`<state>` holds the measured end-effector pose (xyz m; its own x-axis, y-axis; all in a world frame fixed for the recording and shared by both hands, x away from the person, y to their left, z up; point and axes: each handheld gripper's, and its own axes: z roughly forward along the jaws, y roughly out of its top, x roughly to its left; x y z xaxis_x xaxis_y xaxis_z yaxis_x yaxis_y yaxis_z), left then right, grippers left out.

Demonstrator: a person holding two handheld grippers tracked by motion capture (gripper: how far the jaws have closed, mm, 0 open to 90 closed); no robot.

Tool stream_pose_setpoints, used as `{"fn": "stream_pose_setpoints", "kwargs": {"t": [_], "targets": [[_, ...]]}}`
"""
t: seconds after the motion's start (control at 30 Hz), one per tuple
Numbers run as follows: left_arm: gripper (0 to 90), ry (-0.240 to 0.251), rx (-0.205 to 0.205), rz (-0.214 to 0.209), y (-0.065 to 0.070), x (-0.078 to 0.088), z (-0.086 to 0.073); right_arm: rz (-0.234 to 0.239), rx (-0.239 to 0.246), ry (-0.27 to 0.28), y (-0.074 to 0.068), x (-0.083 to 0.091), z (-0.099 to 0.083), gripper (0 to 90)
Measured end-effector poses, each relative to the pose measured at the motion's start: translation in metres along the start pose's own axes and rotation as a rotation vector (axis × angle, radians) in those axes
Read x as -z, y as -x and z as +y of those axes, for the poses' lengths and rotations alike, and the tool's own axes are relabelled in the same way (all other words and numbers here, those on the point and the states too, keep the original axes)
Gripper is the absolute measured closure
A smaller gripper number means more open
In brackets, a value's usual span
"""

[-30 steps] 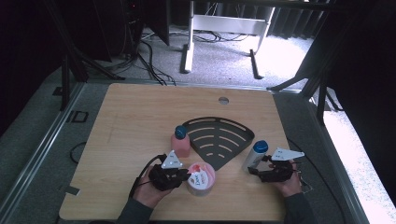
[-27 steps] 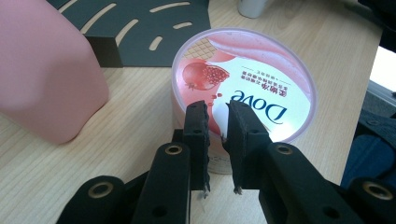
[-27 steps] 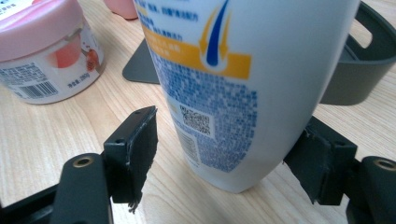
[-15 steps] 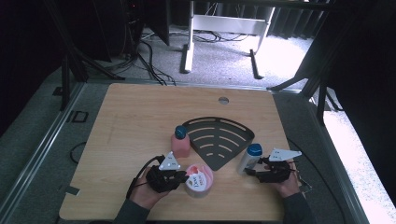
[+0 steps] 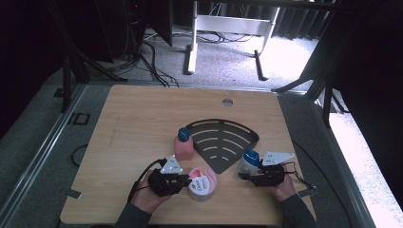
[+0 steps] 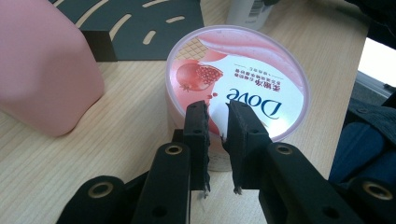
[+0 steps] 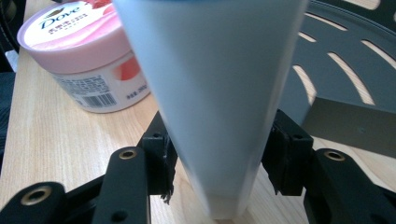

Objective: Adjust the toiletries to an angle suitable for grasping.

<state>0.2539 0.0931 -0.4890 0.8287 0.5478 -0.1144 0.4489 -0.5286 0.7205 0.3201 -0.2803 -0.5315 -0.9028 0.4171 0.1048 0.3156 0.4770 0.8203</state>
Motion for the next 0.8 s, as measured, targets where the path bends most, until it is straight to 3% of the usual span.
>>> {"fn": "stream_pose_setpoints", "kwargs": {"t": [0.63,0.8], "targets": [[78.5,-0.019,-0.013,-0.018,0.0,0.003,0.0,0.071,0.071,-0.018,-0.028,-0.034,0.02,50.4],[78.5,-0.025,-0.018,-0.023,-0.001,0.004,-0.001,0.087,0.058,-0.02,-0.026,-0.026,0.019,41.1]]}}
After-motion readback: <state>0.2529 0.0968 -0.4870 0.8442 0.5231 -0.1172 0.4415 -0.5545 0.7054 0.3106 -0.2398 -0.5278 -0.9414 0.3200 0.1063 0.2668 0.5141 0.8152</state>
